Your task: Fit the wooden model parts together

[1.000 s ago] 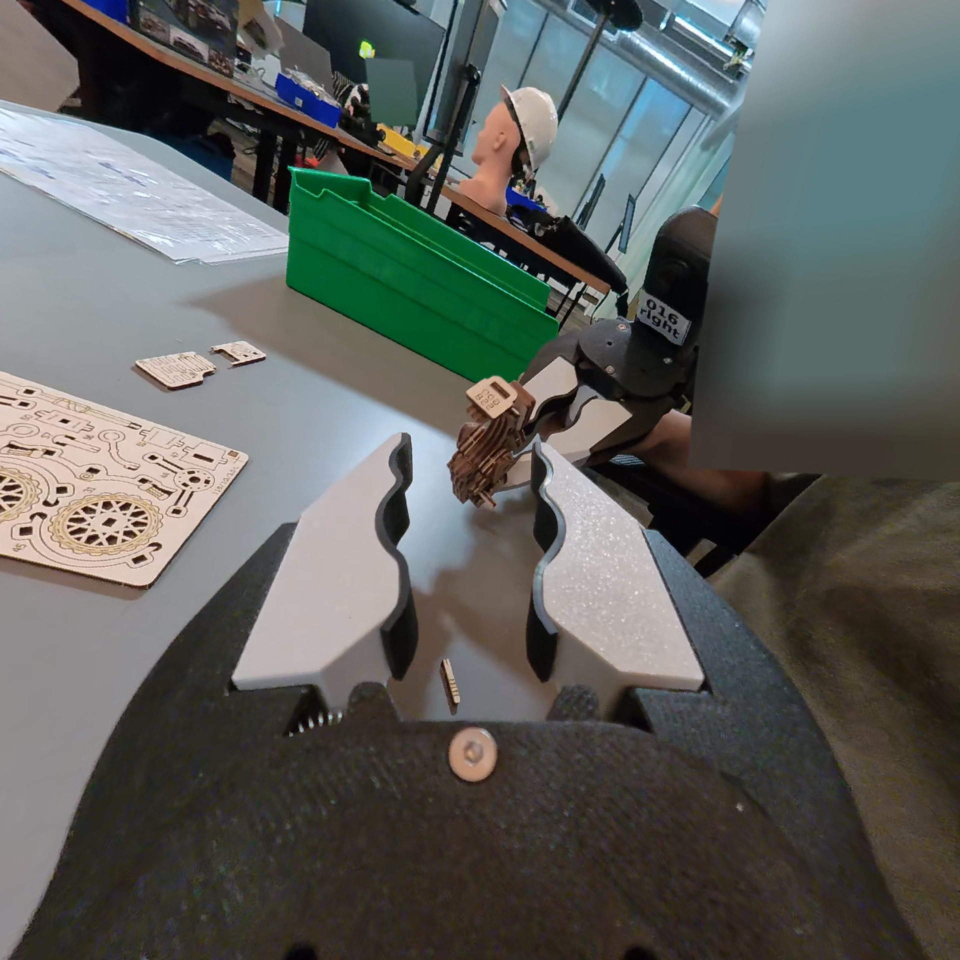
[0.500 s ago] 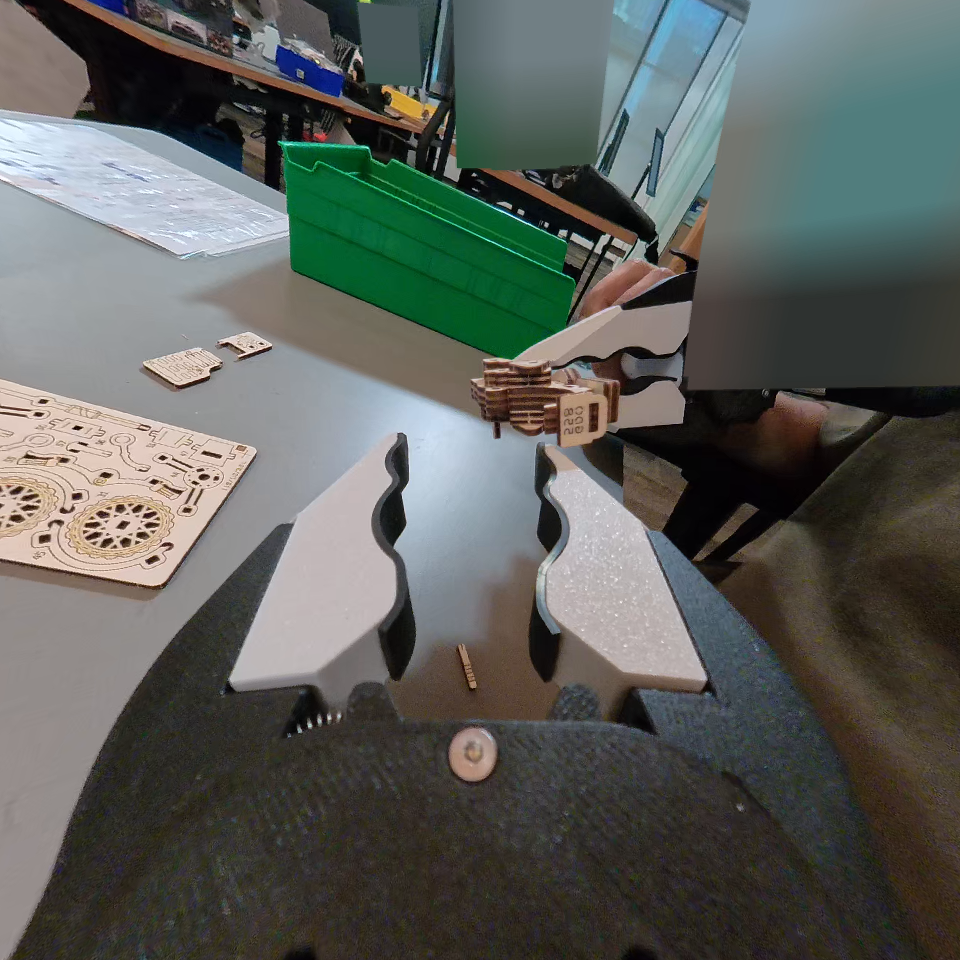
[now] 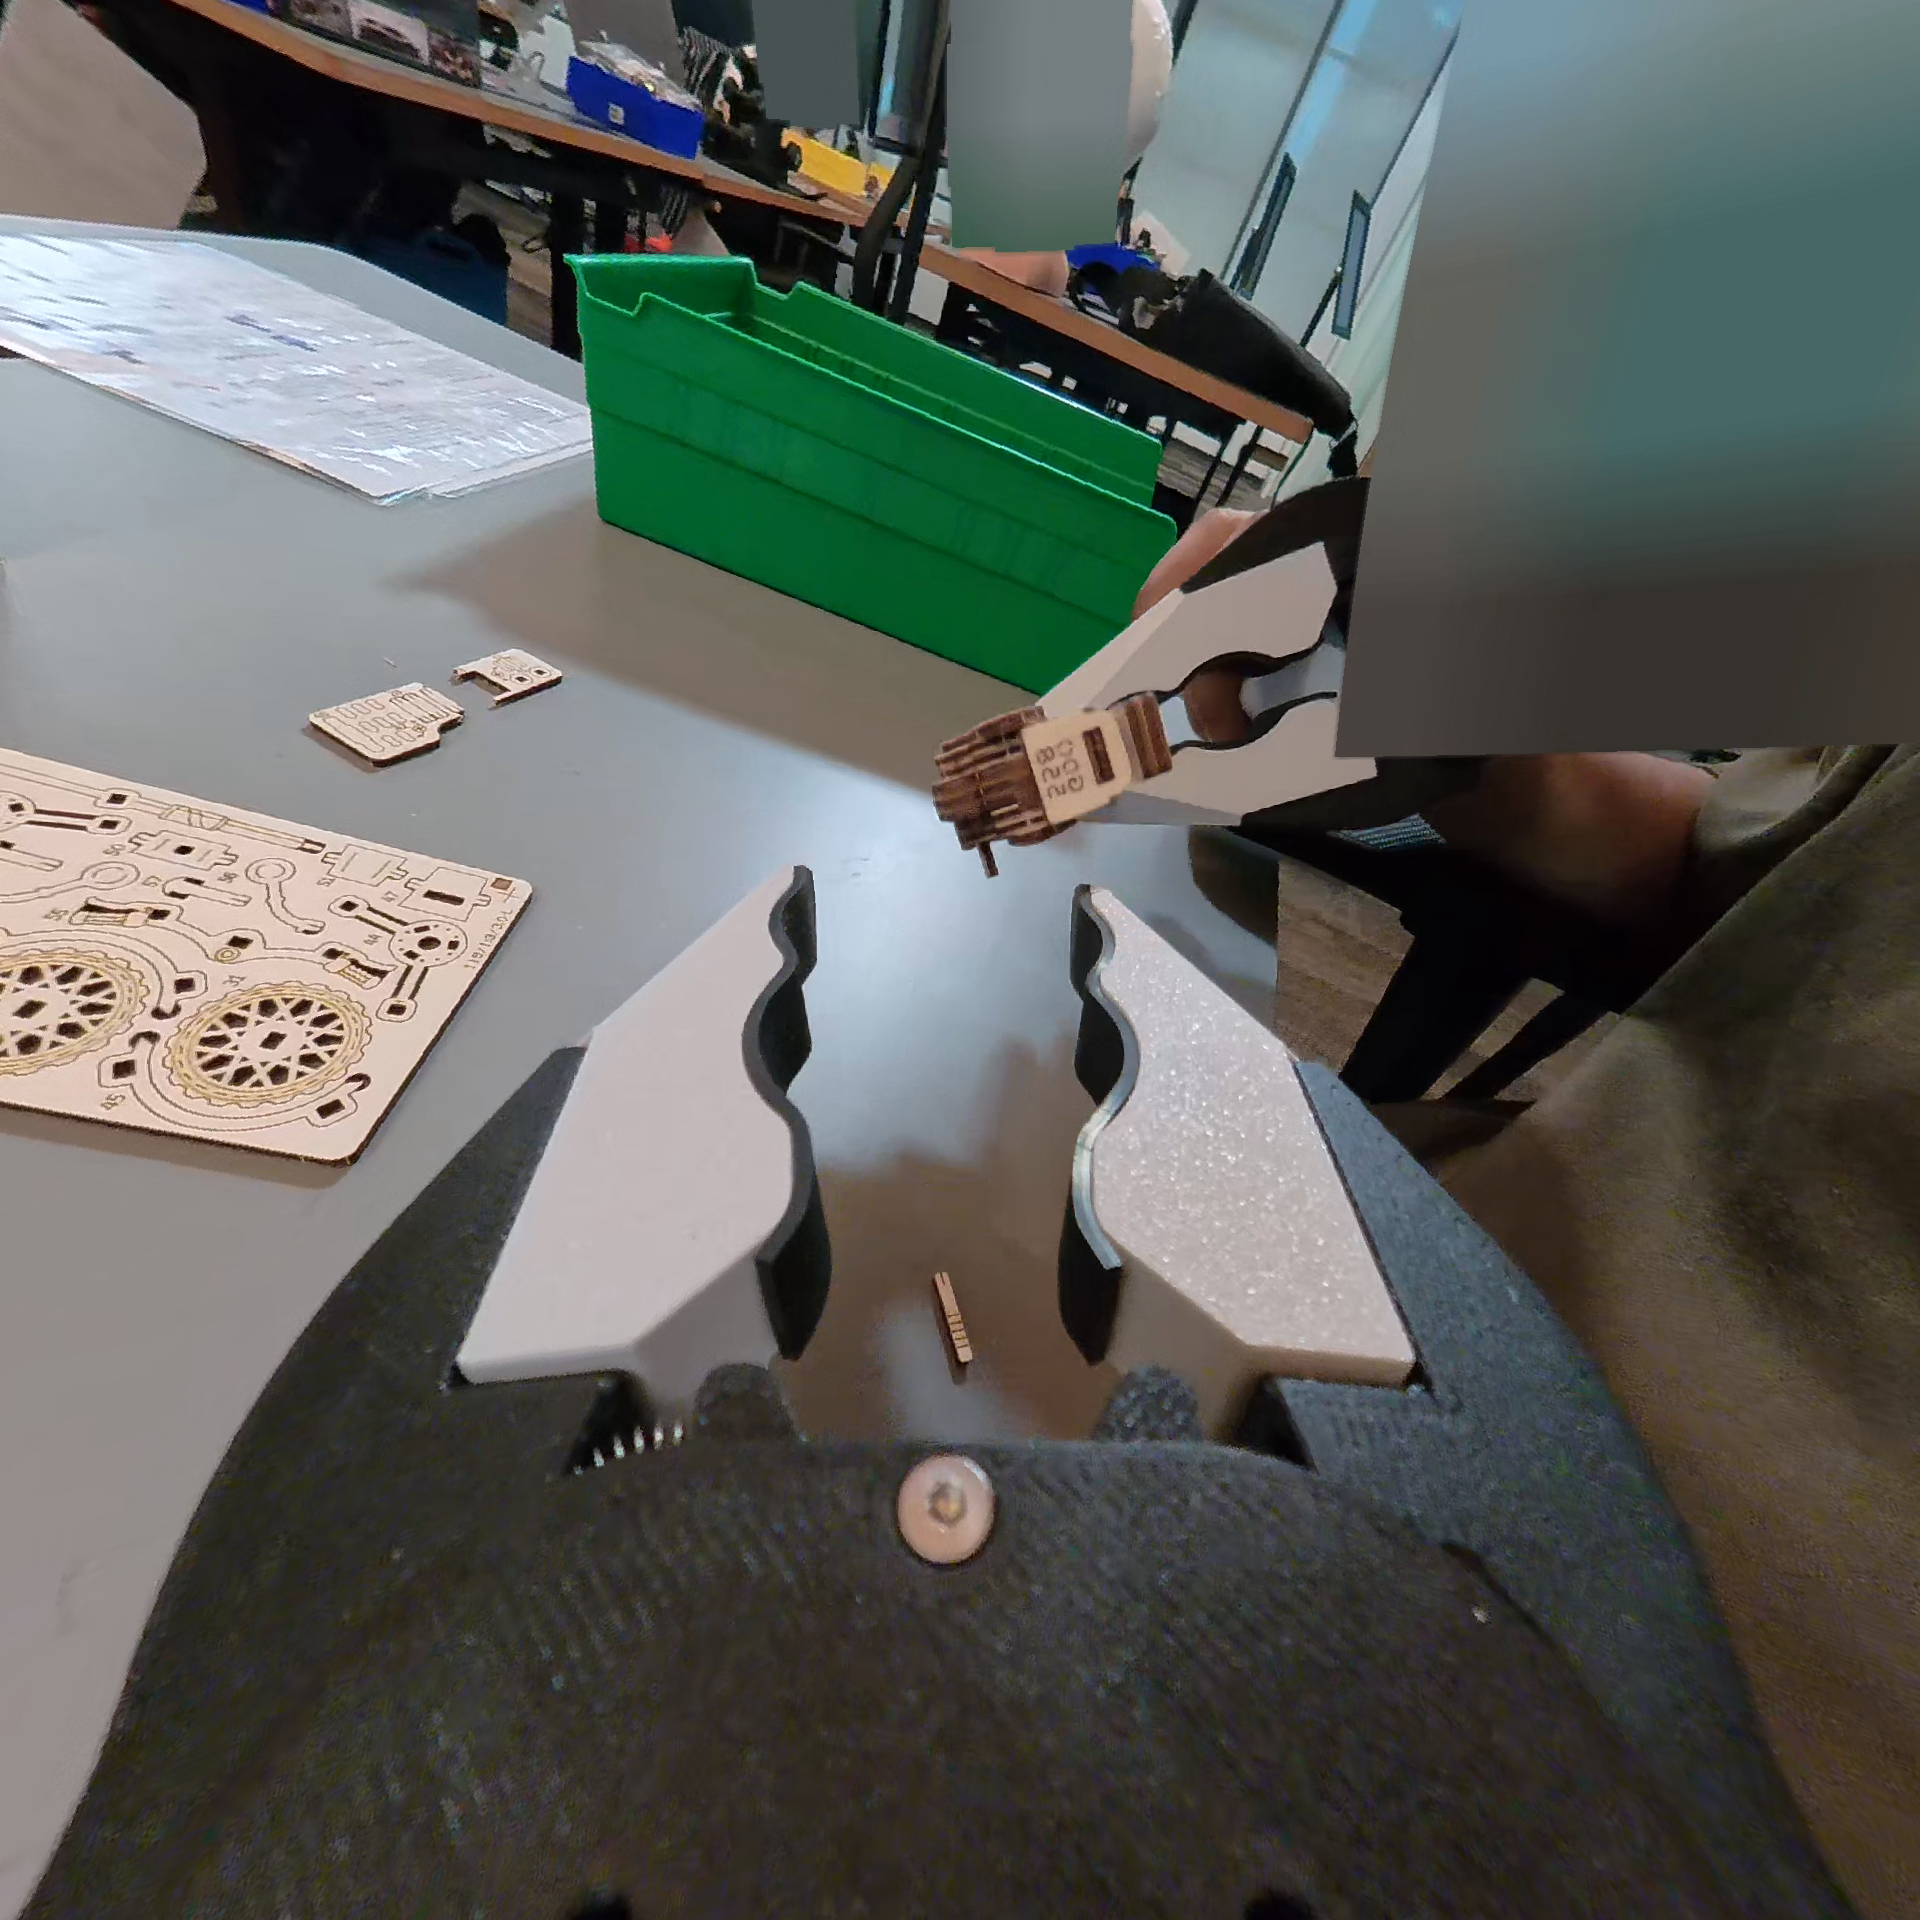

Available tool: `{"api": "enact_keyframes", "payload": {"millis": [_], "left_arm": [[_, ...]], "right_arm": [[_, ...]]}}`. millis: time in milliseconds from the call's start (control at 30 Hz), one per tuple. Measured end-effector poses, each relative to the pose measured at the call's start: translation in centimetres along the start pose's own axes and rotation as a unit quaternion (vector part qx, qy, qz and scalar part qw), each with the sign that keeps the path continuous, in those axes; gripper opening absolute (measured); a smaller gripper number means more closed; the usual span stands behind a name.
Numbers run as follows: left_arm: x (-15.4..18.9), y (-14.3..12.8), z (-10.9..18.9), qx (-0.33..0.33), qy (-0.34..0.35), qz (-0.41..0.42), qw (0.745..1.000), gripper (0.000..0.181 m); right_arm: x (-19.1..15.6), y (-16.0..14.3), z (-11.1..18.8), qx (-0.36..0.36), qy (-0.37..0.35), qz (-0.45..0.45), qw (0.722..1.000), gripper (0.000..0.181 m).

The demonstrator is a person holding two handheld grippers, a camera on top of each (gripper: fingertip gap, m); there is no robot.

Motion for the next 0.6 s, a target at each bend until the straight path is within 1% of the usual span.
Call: {"api": "enact_keyframes", "payload": {"millis": [133,267,333,400,467,500,567,600], "left_arm": [[0.2,-0.3,-0.1,-0.009,0.000,-0.010,1.000,0.047],[0.3,-0.3,-0.2,-0.006,0.002,-0.024,1.000,0.046],[0.3,-0.2,-0.2,-0.001,0.003,-0.023,1.000,0.046],[0.5,-0.2,-0.2,0.000,-0.002,-0.004,1.000,0.046],[0.8,-0.2,-0.4,0.004,-0.012,0.043,0.999,0.046],[1.1,-0.1,-0.6,0.012,-0.016,0.075,0.997,0.042],[0.8,1.0,-0.7,0.053,0.002,0.134,0.990,0.007],[0.9,1.9,-0.5,0.084,0.001,0.152,0.985,0.001]], "right_arm": [[0.4,-0.3,0.0,-0.004,-0.005,-0.036,0.999,0.006],[-0.4,-0.1,-0.5,0.006,0.025,-0.113,0.993,0.006],[-0.5,0.0,-0.5,0.011,0.031,-0.137,0.990,0.006],[-0.3,0.0,-0.6,0.015,0.022,-0.145,0.989,0.006],[0.0,0.1,-0.6,0.015,0.002,-0.140,0.990,0.006],[0.2,0.2,-0.8,0.014,-0.013,-0.137,0.990,0.006],[0.5,0.4,-1.2,0.004,-0.046,-0.138,0.989,0.006],[0.4,0.4,-1.4,-0.002,-0.056,-0.136,0.989,0.006]]}}
Point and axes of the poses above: each gripper's, where its closed fingertips meet, z back along the fingers, y out of its top, x = y × z across the jaws, the point moved 1 cm from there along z, back along the fingers, and after that the axes turned 9 degrees about x, right-handed, at the moved point
